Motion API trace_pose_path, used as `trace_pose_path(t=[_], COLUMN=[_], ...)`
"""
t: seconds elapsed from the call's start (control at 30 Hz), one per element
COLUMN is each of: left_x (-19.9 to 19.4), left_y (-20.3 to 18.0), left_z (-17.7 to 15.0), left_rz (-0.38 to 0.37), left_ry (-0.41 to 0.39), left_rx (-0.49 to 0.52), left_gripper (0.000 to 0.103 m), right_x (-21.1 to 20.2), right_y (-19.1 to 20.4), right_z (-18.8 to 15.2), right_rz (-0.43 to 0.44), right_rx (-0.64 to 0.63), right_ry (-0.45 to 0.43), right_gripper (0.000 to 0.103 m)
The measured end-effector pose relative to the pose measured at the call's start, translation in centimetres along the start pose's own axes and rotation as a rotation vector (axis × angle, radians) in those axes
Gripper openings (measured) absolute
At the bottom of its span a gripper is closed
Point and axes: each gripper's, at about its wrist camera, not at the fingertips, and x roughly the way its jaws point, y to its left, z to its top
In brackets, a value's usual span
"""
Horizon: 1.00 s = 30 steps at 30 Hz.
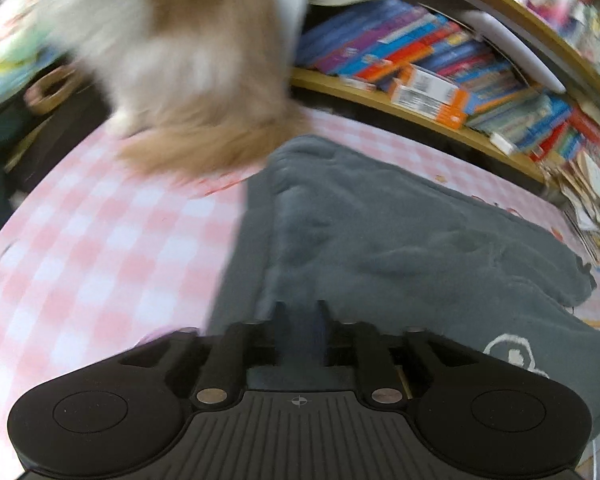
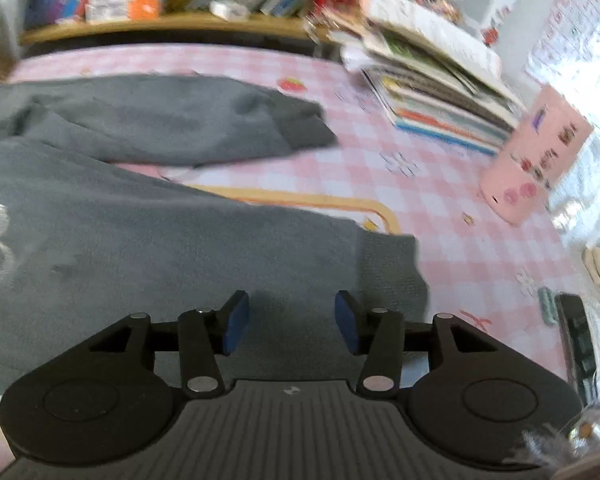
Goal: Fold clothes
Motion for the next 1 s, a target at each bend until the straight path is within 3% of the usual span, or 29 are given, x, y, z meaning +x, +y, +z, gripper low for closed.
trace_pose_path(t=[0.07,0.1,0.33,0.5,0.63,0.83,0.9,0.97,1.0], left_x=[-0.8,-1.1,-1.8,-1.4,-1.4,-0.9,-0.8,-1.0,-1.8], left_y=[1.4,2.1,4.1,4.3,4.4,4.0,4.2,4.3,3.5], left_z=[-0.8,-1.2,-2.9,-3.8,-4.0,-3.7,-3.7,-3.7,-3.4], left_rz=[-0.023,-0.034,-0.014,0.018,0.028,0.029,0.014,-0.017,-0.025], left_ry=[0.004,0.007,0.03,0.047,0.041,0.045,0.049,0.041,0.001], left_rx=[-0.054,-0.081,-0.198,-0.22,-0.229,-0.247,-0.266,-0.282,-0.223], left_gripper=[0.063,0.065,0.06,0.057,0.055,0.04,0.02,0.012,0.011], right_x=[-0.6,-0.8,-1.3,-0.4,-0.5,-0.4,-0.4,-0.3,-0.3], right_y=[1.2,1.9,4.8,4.9,4.6,4.3,4.2,4.1,4.1], right_z=[0.1,0.2,-0.2,-1.1,-1.5,-1.7,-1.6,-1.6,-1.6], right_rz=[0.038,0.062,0.118,0.102,0.112,0.116,0.118,0.119,0.119], right_rx=[-0.008,-0.016,-0.055,-0.049,-0.022,-0.007,-0.002,0.001,0.001], right_ry=[-0.02,-0.024,-0.015,0.045,0.042,0.042,0.043,0.044,0.045], right_gripper=[0.05,0.05,0.05,0.051,0.054,0.056,0.057,0.058,0.058])
